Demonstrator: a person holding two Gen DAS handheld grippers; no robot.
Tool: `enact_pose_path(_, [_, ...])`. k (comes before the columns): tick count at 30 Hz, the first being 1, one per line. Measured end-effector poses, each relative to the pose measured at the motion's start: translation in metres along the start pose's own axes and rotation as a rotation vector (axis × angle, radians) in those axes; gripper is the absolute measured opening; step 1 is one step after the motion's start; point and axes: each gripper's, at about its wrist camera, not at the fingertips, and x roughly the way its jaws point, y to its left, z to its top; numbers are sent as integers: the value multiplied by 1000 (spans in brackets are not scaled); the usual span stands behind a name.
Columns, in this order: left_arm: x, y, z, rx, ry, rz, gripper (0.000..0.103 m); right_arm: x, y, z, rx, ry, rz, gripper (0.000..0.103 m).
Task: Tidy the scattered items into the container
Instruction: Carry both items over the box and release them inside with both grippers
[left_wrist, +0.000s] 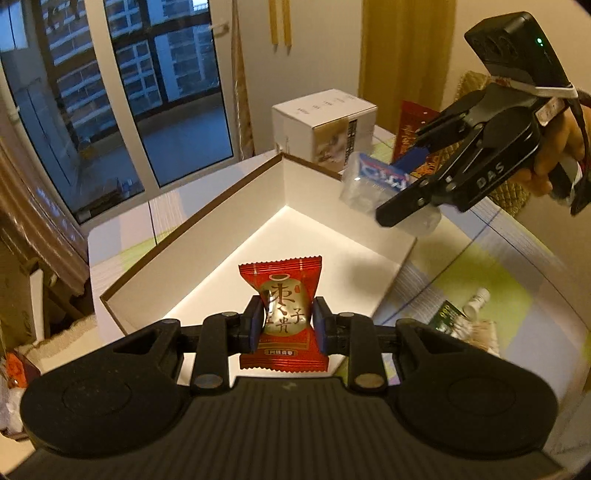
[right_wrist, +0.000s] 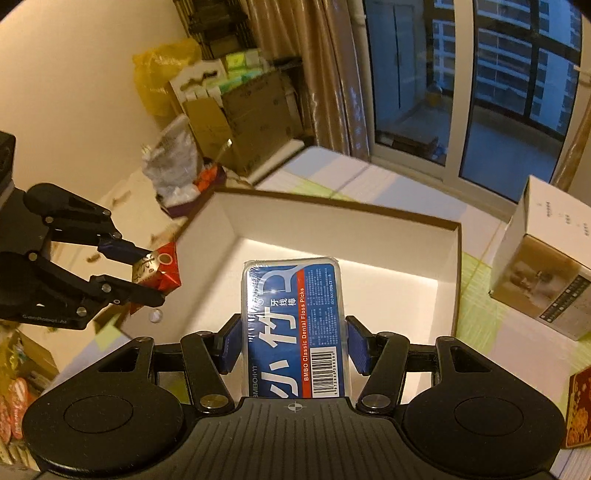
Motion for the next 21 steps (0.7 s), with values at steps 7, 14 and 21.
enact_pose_path(7, [42,15,-5,-51,85,6,23,42,-8,-3,-12,85,-17,60])
enact_pose_path(14, [72,15,-9,-104,145,11,24,66,-13,-10,-28,139,-22,60])
enact_pose_path(21, [98,17,-15,-145,209,33,24,88,-18,-15,-39,210,-35,60])
